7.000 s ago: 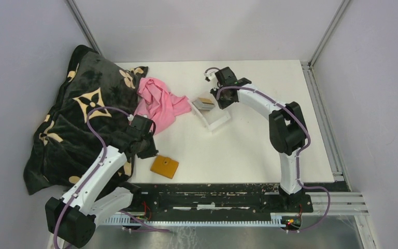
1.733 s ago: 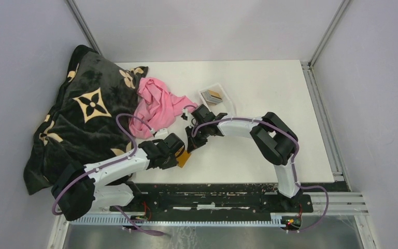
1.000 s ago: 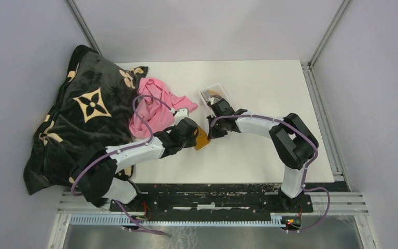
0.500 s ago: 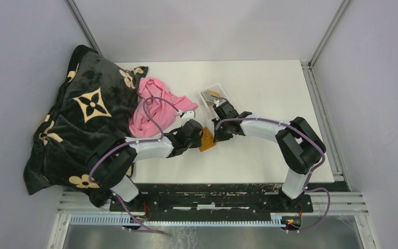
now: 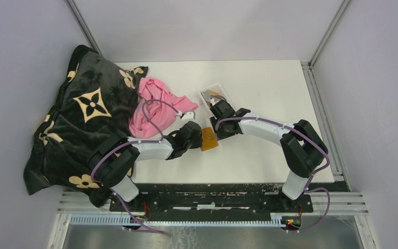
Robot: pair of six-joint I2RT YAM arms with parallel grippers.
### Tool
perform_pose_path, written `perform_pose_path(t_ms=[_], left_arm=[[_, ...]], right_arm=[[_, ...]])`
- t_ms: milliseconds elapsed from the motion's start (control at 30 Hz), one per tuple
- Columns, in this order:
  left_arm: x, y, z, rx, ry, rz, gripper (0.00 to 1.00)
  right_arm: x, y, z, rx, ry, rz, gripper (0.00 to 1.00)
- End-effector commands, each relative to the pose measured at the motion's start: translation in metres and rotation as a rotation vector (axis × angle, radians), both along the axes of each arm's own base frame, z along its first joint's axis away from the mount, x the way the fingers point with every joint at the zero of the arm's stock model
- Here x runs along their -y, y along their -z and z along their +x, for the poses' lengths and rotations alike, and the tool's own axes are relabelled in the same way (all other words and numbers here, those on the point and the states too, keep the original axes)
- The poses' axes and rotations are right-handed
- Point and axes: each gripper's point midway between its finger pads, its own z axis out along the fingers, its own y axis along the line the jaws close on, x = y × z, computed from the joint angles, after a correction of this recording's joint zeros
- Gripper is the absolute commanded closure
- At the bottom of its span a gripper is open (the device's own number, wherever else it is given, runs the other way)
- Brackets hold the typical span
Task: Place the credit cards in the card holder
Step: Move the card holder to the center of the board.
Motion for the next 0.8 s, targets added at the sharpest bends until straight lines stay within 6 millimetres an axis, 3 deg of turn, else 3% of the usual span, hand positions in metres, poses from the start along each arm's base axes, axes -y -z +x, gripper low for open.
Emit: perform_pose_path(t_ms=[0, 133, 300, 767], left_arm=[[-0.009, 0.02, -0.015, -0.043, 0.025, 0.021, 0.67], [-0.007, 0.022, -0.018, -0.042, 0.03, -0.009, 0.67], [-0.008, 0.022, -0.021, -0.032, 0.034, -0.036, 0.66], [-0.008, 0.027, -0.036, -0.012, 0.054, -0.152, 0.68]], right_arm=[[-0.012, -0.038, 0.026, 0.141, -0.047, -0.035, 0.56], [-0.03, -0.044, 0.03, 0.152, -0.094, -0.048, 0.55], [-0.049, -0.036, 0.026, 0.139, -0.144, -0.083, 0.54], [-0.054, -0.011, 0.023, 0.109, -0.163, -0.198, 0.48]])
